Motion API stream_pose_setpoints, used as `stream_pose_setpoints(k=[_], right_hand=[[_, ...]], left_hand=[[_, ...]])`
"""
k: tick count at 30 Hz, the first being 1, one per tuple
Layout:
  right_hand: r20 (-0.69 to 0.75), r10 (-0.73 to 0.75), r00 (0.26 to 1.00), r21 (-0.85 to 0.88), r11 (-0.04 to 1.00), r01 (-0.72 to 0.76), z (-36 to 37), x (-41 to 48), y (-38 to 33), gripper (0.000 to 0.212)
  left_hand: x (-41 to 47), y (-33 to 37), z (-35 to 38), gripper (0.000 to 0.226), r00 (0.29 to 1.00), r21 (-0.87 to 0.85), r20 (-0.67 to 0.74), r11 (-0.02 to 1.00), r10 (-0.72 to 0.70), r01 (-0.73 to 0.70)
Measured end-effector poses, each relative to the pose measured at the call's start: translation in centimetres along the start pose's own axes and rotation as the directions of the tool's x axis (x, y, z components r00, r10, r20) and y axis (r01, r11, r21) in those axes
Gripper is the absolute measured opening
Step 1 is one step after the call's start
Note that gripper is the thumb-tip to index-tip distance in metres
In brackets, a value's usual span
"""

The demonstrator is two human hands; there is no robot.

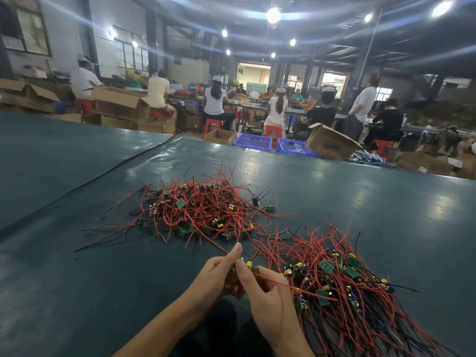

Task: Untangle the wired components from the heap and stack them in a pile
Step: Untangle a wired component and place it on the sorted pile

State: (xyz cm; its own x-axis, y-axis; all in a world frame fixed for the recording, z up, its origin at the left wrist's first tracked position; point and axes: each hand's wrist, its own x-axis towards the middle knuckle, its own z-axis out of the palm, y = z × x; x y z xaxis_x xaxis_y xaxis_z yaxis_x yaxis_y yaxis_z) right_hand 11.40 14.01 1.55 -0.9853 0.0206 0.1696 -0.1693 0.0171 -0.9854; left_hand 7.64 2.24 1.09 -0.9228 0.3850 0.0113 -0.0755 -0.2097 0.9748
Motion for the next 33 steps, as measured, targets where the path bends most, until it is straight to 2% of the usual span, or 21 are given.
stream_pose_setpoints(k=[5, 10, 16, 19, 22, 24, 25, 27, 29, 31, 33], right_hand=[[-0.066, -0.022, 0.998, -0.028, 0.999, 0.020, 0.0, 0.0, 0.1, 0.040], [-0.198, -0.018, 0.980, -0.056, 0.998, 0.007, -0.2, 0.3, 0.5, 0.007], [-0.222, -0.006, 0.975, -0.015, 1.000, 0.003, -0.1, 0.2, 0.3, 0.007], [-0.192, 0.037, 0.981, 0.100, 0.995, -0.018, 0.2, 0.3, 0.0, 0.008], [-0.207, 0.112, 0.972, 0.231, 0.971, -0.062, 0.3, 0.4, -0.3, 0.017], [-0.272, 0.179, 0.946, 0.264, 0.959, -0.106, 0.1, 0.4, -0.4, 0.019], [-0.308, 0.226, 0.924, 0.296, 0.946, -0.132, -0.1, 0.6, -0.6, 0.020], [-0.347, 0.312, 0.885, 0.406, 0.900, -0.158, -0.8, 1.8, -1.5, 0.026], [-0.356, 0.346, 0.868, 0.487, 0.862, -0.143, -1.7, 4.5, -3.6, 0.029], [-0.354, 0.360, 0.863, 0.487, 0.859, -0.159, -2.5, 7.9, -6.2, 0.029], [-0.329, 0.360, 0.873, 0.372, 0.899, -0.231, -2.9, 10.0, -7.8, 0.027]], left_hand=[[0.5, -0.5, -0.3, 0.046, 0.997, -0.018, -0.070, 0.999, 0.038, -0.039], [0.7, -0.7, -0.5, 0.039, 0.968, -0.027, -0.180, 0.983, 0.176, -0.184], [0.6, -0.9, -0.6, 0.038, 0.952, 0.069, -0.172, 0.967, 0.254, -0.246], [0.5, -1.1, -0.4, 0.037, 0.965, 0.111, -0.089, 0.966, 0.245, -0.235], [0.4, -1.4, -0.3, 0.043, 0.966, 0.177, -0.008, 0.951, 0.257, -0.251], [0.4, -1.5, -0.7, 0.044, 0.967, 0.269, 0.012, 0.931, 0.255, -0.249], [0.5, -1.6, -1.0, 0.038, 0.966, 0.324, 0.024, 0.912, 0.256, -0.250], [0.6, -1.7, -1.7, 0.027, 0.964, 0.457, 0.060, 0.852, 0.257, -0.256], [0.8, -2.0, -2.3, 0.028, 0.961, 0.570, 0.059, 0.781, 0.271, -0.255], [0.9, -2.2, -2.6, 0.031, 0.963, 0.587, 0.038, 0.774, 0.266, -0.237], [0.8, -2.2, -2.6, 0.036, 0.971, 0.585, 0.033, 0.783, 0.238, -0.212]])
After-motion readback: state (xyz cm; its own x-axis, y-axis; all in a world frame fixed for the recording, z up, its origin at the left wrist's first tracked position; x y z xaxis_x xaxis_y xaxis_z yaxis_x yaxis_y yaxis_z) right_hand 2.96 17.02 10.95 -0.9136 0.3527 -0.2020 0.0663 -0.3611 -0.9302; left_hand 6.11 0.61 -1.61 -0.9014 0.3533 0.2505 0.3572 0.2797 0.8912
